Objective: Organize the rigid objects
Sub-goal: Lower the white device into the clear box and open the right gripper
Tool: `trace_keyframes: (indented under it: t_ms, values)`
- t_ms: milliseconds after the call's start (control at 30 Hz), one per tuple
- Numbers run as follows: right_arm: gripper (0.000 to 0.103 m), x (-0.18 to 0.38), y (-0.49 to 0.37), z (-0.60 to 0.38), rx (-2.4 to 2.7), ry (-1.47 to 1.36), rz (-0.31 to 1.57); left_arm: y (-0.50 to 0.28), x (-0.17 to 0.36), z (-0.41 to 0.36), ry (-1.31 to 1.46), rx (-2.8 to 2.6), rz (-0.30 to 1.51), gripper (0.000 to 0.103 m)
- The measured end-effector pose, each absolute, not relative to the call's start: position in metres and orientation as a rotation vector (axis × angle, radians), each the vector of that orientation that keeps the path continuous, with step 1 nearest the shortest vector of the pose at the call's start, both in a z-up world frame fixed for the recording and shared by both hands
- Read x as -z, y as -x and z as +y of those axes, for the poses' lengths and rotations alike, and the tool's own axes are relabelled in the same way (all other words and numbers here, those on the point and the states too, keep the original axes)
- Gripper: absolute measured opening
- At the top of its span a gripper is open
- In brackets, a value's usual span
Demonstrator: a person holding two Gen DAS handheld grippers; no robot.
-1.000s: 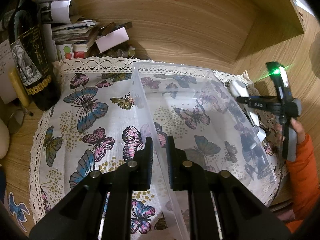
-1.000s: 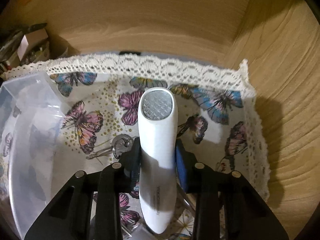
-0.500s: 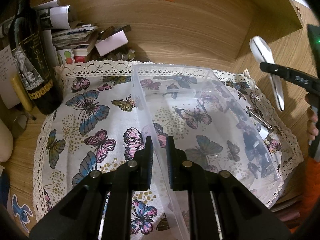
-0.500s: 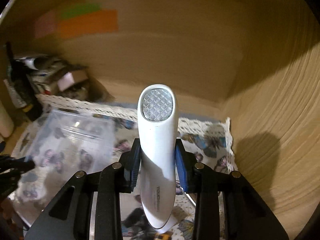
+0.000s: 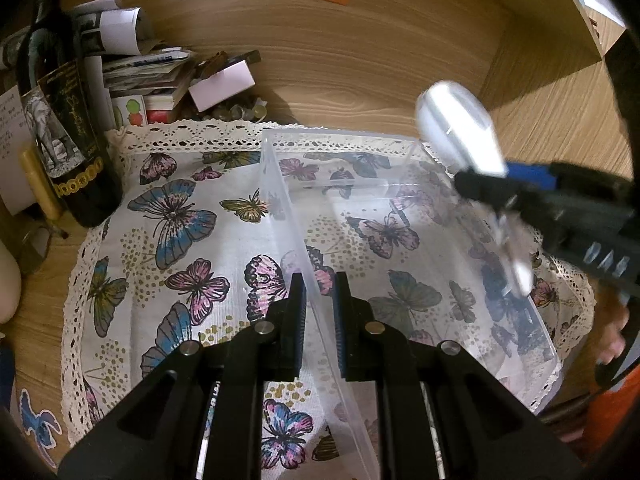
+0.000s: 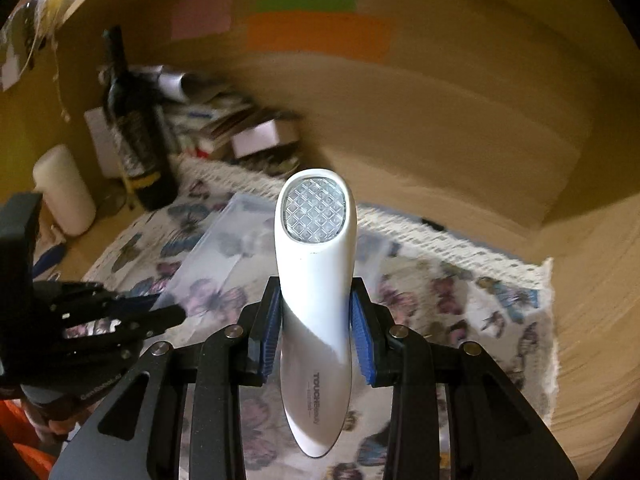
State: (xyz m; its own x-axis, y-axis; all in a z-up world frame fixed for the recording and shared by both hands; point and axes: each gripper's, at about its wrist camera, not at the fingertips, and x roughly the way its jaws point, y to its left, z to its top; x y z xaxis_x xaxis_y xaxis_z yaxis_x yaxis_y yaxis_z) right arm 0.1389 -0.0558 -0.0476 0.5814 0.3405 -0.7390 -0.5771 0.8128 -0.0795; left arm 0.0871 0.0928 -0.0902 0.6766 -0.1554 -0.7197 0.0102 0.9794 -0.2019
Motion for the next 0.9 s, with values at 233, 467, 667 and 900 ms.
trace_keyframes:
  t_ms: [233,467,667,900]
  values:
    - [0.03,0.08,-0.142,-0.048,-0.533,0.355,0.891,-0.086,0.09,0.092,0.18,0.102,0.818,0.013]
    - [0.032,0.092,-0.146,-0.054,-0.525,0.322,0.958,-0.086,0.09,0.091,0.178,0.101,0.821,0.013]
    - [0.032,0.073,-0.138,-0.062,-0.521,0.303,0.889,-0.087,0.091,0.09,0.169,0.099,0.822,0.014]
    - [0.041,0.04,-0.132,-0.098,-0.433,0.26,0.788,-0.087,0.09,0.09,0.165,0.099,0.828,0.014]
